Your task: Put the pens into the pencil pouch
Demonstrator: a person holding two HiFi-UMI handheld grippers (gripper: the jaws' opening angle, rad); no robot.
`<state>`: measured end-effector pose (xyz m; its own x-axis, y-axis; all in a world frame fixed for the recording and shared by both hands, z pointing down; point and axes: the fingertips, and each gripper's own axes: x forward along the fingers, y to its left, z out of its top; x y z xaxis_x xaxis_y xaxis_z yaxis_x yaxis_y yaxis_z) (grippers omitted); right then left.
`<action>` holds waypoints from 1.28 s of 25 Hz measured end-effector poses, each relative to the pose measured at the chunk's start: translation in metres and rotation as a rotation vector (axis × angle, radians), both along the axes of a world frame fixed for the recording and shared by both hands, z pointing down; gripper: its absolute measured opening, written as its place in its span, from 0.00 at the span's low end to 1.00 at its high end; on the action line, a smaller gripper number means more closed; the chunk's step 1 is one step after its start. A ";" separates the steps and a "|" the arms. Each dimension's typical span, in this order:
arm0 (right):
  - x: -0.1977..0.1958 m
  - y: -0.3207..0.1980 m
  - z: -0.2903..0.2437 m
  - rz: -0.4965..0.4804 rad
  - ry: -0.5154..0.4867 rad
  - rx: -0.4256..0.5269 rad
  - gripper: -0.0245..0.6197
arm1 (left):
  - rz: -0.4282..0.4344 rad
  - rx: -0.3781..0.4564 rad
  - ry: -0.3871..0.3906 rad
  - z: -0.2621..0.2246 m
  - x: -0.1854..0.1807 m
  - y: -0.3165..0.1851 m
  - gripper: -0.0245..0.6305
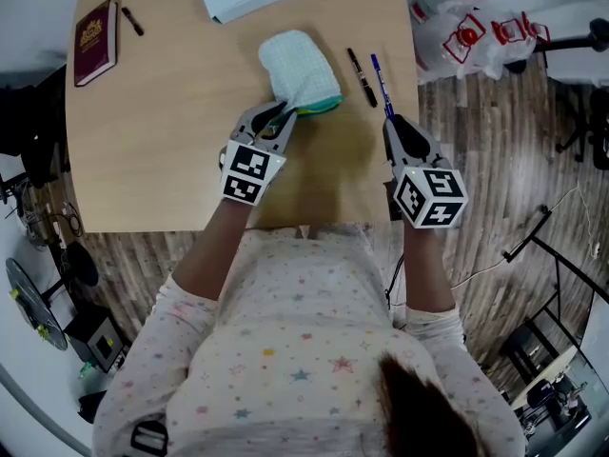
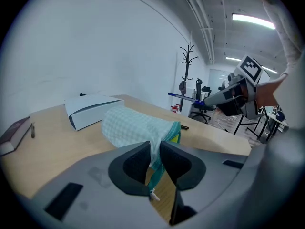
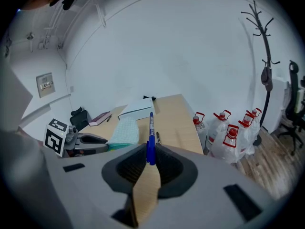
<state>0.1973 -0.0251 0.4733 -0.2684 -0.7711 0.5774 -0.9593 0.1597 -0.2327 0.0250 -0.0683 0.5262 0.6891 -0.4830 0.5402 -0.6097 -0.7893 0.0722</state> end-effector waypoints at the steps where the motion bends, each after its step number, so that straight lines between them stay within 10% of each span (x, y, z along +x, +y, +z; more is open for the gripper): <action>1: -0.001 0.000 -0.002 -0.004 -0.001 0.001 0.13 | -0.006 -0.004 0.005 -0.002 -0.001 -0.002 0.15; 32: -0.090 0.019 -0.044 -0.334 -0.025 -0.063 0.13 | -0.187 0.014 0.244 -0.077 -0.018 -0.050 0.12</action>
<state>0.1072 -0.0064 0.4296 -0.5149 -0.6012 0.6111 -0.8503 0.4486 -0.2751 0.0070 -0.1182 0.4488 0.6964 -0.6197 0.3618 -0.7103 -0.6671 0.2246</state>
